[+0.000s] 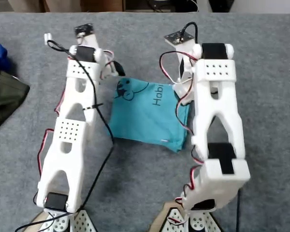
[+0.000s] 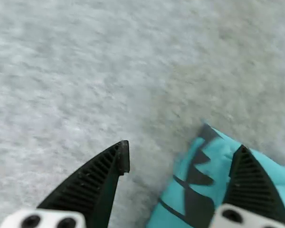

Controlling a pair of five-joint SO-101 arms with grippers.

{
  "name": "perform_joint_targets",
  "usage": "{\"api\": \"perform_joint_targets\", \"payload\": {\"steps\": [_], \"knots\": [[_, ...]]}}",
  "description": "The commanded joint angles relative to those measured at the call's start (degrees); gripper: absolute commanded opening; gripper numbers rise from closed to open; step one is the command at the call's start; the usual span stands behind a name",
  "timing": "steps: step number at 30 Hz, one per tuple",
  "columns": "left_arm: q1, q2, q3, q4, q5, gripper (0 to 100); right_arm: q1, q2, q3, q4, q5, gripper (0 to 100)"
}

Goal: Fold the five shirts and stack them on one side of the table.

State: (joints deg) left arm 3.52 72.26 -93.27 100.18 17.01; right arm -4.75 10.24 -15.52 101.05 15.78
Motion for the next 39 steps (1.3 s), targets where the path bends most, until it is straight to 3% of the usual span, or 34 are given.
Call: {"api": "perform_joint_targets", "payload": {"steps": [1, 4, 6, 10, 12, 15, 19, 27, 39], "knots": [[-2.6, -4.4, -2.5, 0.6, 0.2, 34, 0.0, -8.6, 3.5, 1.1, -0.6, 0.5], [-3.4, -4.6, -2.5, 0.6, 0.1, 34, -0.8, -13.8, 8.6, 1.1, -1.1, 0.5], [-3.6, -4.7, -2.5, 0.6, 0.1, 34, -1.0, -16.5, 12.5, 1.1, -5.7, 0.5], [-5.6, -4.7, -2.5, 0.4, 0.2, 33, -0.9, -19.3, 22.0, 1.1, -24.6, 0.5], [-7.0, -4.6, -2.5, 0.4, 0.3, 29, -2.1, -19.3, 25.9, 0.1, -35.2, 0.6], [-9.5, -4.3, -2.5, -0.5, 0.1, 19, -5.5, -17.7, 30.7, -0.8, -43.6, 0.6], [-12.7, -4.2, -2.0, -5.2, 0.1, 11, -8.0, -13.5, 32.7, -3.4, -50.5, 0.5], [-14.3, -4.1, -1.9, -7.3, 0.1, 10, -8.4, -2.0, 27.2, -9.1, -59.2, 1.8], [-13.1, -1.3, -1.7, -9.7, 0.1, 10, -12.3, 6.4, 14.5, -1.1, -70.8, 29.4]]}}
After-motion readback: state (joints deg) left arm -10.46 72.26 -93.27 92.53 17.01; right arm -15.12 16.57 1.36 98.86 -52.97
